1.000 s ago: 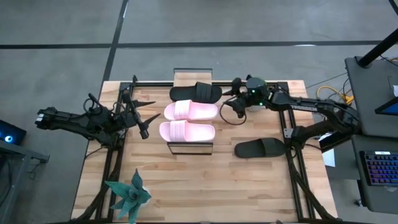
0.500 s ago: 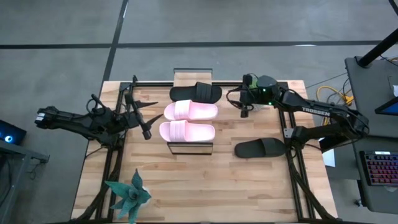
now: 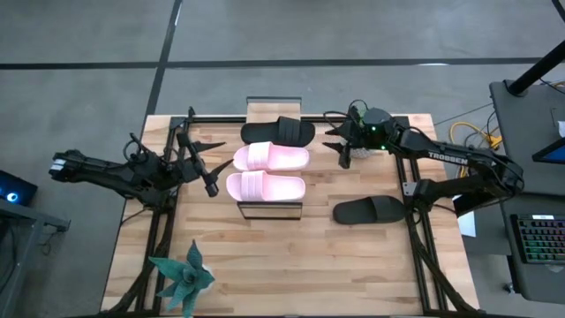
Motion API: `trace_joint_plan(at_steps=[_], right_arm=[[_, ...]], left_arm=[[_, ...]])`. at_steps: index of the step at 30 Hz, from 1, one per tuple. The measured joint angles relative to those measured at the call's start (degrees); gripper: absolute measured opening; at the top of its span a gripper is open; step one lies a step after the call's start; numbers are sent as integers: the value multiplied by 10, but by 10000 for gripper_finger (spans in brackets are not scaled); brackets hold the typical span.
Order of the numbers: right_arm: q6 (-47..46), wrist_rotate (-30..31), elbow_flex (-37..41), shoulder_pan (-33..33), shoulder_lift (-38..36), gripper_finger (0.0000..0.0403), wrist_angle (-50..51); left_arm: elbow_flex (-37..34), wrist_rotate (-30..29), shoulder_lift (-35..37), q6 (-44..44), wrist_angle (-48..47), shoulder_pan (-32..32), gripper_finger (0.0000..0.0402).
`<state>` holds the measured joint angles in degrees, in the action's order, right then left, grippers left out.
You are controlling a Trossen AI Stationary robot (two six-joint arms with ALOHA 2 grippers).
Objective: Pick and place slides into the shelf
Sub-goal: Put the black slipper on the shelf
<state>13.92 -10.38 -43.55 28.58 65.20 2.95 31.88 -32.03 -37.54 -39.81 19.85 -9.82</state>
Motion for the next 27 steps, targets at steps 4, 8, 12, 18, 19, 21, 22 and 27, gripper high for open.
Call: trace_joint_plan(at_steps=[4,8,12,18,19,21,22,27], right_arm=[[-69,4,0,-24,-19,155,24],[-117,62,0,-75,-50,147,37],[-166,147,0,-141,-92,142,42],[-255,246,0,-230,-132,136,44],[-284,252,0,-242,-134,136,54],[-348,254,-1,-262,-136,134,83],[-377,254,-4,-272,-135,134,111],[-494,283,-43,-314,-103,134,259]], left_arm=[[0,0,-13,1,2,0,215],[0,0,-28,1,5,0,215],[0,0,-42,2,31,0,215],[0,0,-57,2,57,0,215],[0,0,-59,2,57,0,215],[0,0,-62,2,57,0,215],[0,0,-63,2,57,0,215],[0,0,-63,4,56,0,215]])
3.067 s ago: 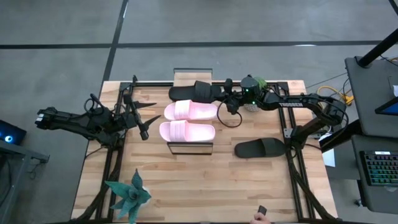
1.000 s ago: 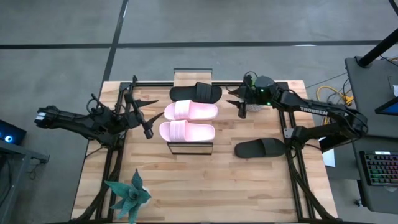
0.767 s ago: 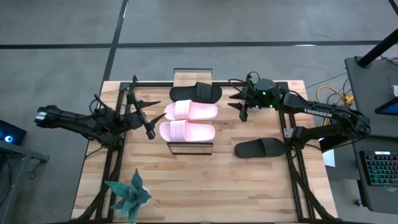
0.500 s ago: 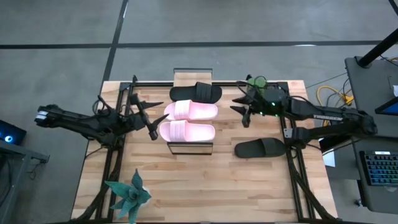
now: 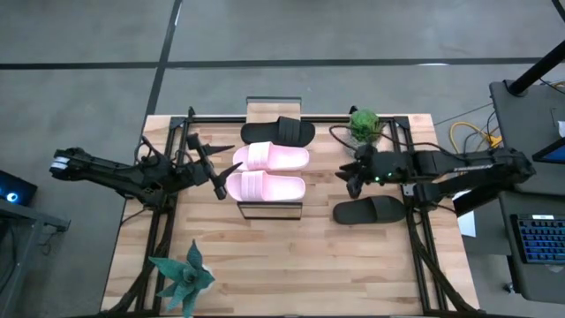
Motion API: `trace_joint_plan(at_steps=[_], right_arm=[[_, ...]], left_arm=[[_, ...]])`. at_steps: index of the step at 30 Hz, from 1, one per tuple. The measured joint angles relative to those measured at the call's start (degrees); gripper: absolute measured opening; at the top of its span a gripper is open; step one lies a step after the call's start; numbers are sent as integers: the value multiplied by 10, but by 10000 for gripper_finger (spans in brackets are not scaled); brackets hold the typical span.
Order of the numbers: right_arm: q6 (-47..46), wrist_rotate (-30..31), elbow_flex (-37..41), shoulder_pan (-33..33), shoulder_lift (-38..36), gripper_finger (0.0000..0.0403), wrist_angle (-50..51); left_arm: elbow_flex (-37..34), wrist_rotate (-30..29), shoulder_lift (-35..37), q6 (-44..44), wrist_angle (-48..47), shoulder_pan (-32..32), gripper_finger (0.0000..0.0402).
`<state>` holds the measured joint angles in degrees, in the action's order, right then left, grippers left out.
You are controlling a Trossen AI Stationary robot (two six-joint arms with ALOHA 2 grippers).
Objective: Pick and place slides into the shelf
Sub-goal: Put the black slipper on the shelf
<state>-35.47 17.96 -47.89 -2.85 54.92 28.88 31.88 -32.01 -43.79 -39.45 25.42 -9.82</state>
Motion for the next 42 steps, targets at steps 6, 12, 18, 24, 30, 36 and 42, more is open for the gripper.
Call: trace_joint_plan(at_steps=[6,12,18,24,30,36,42], right_arm=[[-123,27,-82,-36,72,134,162],[-253,27,-194,-64,188,134,363],[-371,-21,-292,-95,329,134,571],[-363,-85,-314,-119,439,134,607],[-346,-119,-306,-124,507,134,611],[-359,-115,-298,-125,516,134,612],[-396,-94,-295,-132,479,134,611]], left_arm=[[0,-2,1,0,-4,0,215],[0,-9,3,0,-9,0,215],[0,-37,-1,1,-8,0,215],[0,-48,-3,0,-13,0,215],[0,-48,-5,0,-17,0,215],[0,-48,-5,-4,-19,0,215],[0,-48,-3,-4,-19,0,215]])
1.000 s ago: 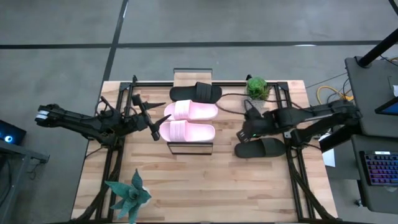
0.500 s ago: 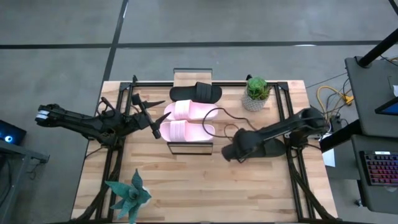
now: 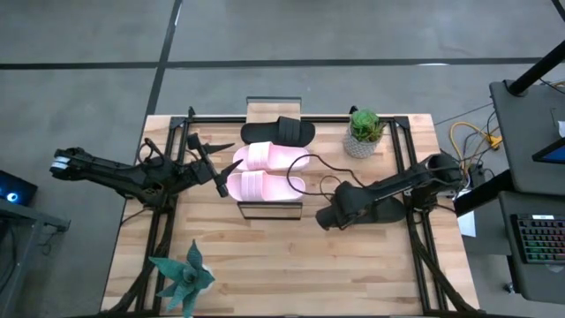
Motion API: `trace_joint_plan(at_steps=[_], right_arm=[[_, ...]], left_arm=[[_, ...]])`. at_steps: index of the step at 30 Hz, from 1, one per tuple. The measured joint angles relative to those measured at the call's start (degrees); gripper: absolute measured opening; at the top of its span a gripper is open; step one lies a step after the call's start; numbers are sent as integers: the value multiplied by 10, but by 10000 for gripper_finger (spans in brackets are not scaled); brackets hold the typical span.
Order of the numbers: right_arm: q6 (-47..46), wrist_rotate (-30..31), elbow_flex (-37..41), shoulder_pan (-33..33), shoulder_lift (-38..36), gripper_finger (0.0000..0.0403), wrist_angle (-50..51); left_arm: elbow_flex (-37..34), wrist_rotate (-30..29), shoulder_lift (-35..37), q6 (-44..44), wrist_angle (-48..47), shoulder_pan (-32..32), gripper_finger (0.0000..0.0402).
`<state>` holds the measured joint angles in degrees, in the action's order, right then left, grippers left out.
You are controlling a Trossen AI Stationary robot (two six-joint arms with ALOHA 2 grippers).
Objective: Pick and place slides into the shelf
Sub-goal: Put the black slipper on the shelf
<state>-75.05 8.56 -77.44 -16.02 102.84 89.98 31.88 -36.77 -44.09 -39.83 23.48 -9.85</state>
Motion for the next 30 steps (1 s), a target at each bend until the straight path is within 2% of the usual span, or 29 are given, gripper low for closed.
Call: trace_joint_plan(at_steps=[6,9,13,17,24,30], right_arm=[[-43,4,40,-19,-47,134,0],[-68,-13,70,-32,-65,134,-1],[-96,-27,97,-42,-69,134,-10],[-96,-27,111,-44,-70,135,-55],[-111,-25,148,-44,-70,135,-58],[-113,-28,188,-43,-70,135,-107]], left_arm=[[0,0,1,0,0,0,215],[0,0,0,0,0,0,215],[0,0,0,0,0,0,215],[0,0,0,0,0,0,215],[0,0,0,1,0,0,215],[0,0,0,1,0,0,215]])
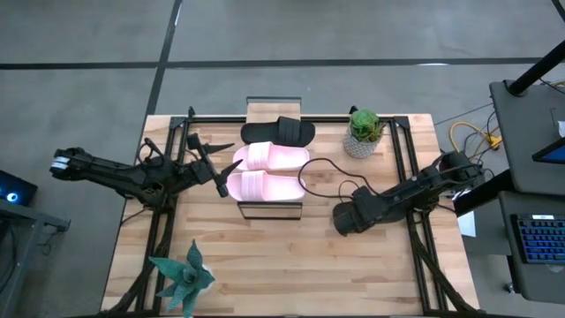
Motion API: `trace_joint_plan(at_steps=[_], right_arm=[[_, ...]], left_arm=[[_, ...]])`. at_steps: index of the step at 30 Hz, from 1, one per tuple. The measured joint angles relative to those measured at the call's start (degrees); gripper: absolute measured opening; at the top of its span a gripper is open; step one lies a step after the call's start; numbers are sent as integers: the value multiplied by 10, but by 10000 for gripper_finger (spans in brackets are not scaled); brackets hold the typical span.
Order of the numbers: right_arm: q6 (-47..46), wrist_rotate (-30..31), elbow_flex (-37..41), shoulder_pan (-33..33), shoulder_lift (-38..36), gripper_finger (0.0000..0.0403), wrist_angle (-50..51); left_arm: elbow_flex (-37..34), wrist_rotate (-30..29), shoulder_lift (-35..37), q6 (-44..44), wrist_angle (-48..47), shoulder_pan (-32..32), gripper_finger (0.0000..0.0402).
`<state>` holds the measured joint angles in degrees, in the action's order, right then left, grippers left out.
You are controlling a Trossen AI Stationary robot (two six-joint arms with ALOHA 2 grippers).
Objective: Pick and place slides into the shelf
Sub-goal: Put the black slipper on the shelf
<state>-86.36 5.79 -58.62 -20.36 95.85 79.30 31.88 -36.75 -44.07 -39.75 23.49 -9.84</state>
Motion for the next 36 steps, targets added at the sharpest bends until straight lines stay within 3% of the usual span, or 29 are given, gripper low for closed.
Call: trace_joint_plan(at_steps=[13,24,31,36], right_arm=[[-17,14,41,0,0,117,-6],[1,15,37,0,0,15,3],[53,20,-33,0,-8,11,44],[103,49,-115,0,-22,10,56]], left_arm=[[0,0,-4,1,-1,0,215],[0,0,-4,-1,0,0,215],[0,10,-4,-8,0,0,215],[0,91,-13,-92,-1,0,215]])
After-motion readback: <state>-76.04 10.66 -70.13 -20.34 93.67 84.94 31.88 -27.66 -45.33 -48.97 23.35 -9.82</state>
